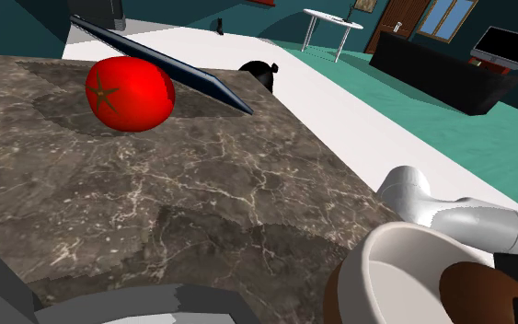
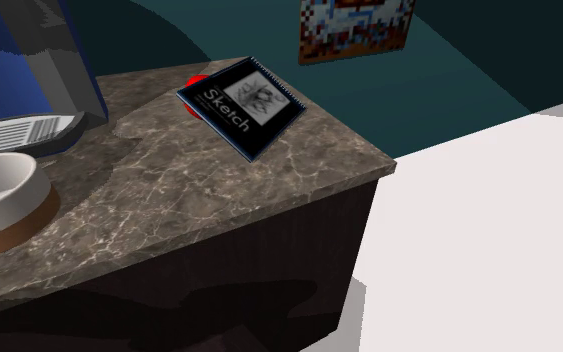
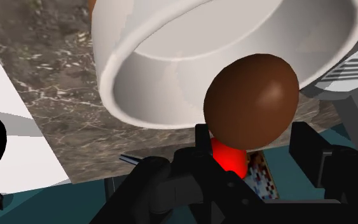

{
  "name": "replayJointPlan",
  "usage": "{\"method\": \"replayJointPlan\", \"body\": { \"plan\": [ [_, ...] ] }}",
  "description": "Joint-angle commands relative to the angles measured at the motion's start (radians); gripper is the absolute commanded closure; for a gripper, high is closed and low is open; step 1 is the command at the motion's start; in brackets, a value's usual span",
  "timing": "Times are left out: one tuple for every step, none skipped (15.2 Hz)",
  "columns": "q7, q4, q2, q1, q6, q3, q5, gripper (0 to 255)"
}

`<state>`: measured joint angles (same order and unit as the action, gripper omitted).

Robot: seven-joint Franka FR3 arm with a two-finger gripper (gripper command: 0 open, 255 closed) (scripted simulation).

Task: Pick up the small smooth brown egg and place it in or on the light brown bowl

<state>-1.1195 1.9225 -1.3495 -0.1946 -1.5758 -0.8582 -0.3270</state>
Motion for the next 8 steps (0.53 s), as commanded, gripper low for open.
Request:
{"method": "replayJointPlan", "body": {
  "plan": [
    [-0.005,0.03,-0.017,-0.012,-0.012,-0.009,-0.009,255],
    [-0.007,0.038,-0.022,-0.015,-0.016,-0.012,-0.012,255],
    [-0.007,0.038,-0.022,-0.015,-0.016,-0.012,-0.012,255],
    [-0.007,0.038,-0.022,-0.015,-0.016,-0.012,-0.012,255],
    [-0.007,0.038,-0.022,-0.015,-0.016,-0.012,-0.012,255],
    [-0.007,0.038,-0.022,-0.015,-0.016,-0.012,-0.012,255],
    [-0.007,0.038,-0.022,-0.015,-0.016,-0.012,-0.012,255],
    [-0.007,0.038,-0.022,-0.015,-0.016,-0.012,-0.012,255]
  ]
}}
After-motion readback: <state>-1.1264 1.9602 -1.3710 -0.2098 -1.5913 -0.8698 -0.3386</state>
